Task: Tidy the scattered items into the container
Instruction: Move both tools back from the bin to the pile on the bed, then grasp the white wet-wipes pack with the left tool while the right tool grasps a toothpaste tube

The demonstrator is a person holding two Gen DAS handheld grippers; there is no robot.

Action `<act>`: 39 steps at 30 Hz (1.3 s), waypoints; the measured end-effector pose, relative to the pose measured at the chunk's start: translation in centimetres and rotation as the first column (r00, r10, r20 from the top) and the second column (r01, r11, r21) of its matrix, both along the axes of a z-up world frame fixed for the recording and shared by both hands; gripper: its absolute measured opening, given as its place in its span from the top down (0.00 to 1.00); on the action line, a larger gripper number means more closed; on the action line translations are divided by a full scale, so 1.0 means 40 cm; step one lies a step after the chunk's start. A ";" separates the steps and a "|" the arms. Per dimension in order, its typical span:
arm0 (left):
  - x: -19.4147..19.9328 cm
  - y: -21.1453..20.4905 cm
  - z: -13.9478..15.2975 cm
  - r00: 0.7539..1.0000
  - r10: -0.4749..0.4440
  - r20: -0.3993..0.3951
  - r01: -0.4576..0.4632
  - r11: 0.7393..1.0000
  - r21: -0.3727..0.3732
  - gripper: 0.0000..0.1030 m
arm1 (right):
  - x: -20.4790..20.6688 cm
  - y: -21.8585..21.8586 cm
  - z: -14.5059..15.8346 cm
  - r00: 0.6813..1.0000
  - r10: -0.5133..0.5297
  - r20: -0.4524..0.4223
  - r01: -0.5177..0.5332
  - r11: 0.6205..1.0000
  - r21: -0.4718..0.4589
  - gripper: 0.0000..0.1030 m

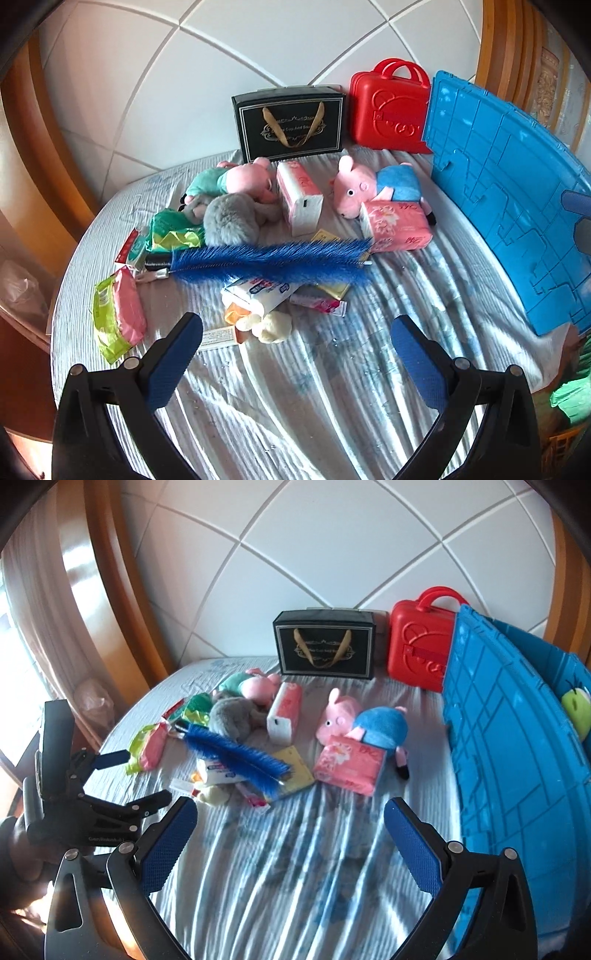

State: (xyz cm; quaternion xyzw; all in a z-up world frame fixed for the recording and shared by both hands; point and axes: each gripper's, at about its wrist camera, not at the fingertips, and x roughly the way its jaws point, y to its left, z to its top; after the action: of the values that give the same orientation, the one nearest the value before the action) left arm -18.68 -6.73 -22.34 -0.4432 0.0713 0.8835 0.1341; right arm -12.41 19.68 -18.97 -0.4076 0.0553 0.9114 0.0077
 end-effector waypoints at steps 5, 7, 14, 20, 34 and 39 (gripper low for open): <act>-0.039 -0.031 -0.093 1.000 -0.009 0.027 0.009 1.000 -0.013 0.00 | -0.049 -0.037 -0.126 0.998 0.049 0.045 -0.050 0.999 0.004 0.00; -0.065 -0.035 -0.125 0.999 -0.024 0.031 0.024 0.999 -0.022 0.00 | -0.072 -0.050 -0.177 0.995 0.062 0.076 -0.063 0.998 0.012 0.00; -0.210 -0.043 -0.245 0.994 -0.071 0.082 0.076 0.995 -0.062 0.00 | -0.102 -0.075 -0.245 0.988 0.067 0.138 -0.068 0.998 0.009 0.00; -0.316 -0.029 -0.328 0.982 -0.115 0.147 0.127 0.989 -0.079 0.00 | -0.100 -0.060 -0.274 0.984 0.029 0.176 -0.032 0.999 0.014 0.00; -0.268 -0.117 -0.317 0.981 -0.116 0.156 0.113 0.993 0.028 0.44 | -0.208 -0.132 -0.386 0.964 0.145 0.224 -0.151 0.988 0.011 0.00; -0.188 -0.219 -0.267 0.993 -0.032 0.112 0.024 0.997 0.070 0.44 | -0.291 -0.217 -0.449 0.936 0.276 0.219 -0.286 0.958 0.010 0.01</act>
State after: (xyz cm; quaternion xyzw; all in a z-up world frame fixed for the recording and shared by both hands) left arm -26.19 -15.49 -33.03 -0.4866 0.0394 0.8569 0.1655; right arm -24.05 11.02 -36.91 -0.5076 -0.0237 0.8545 -0.1082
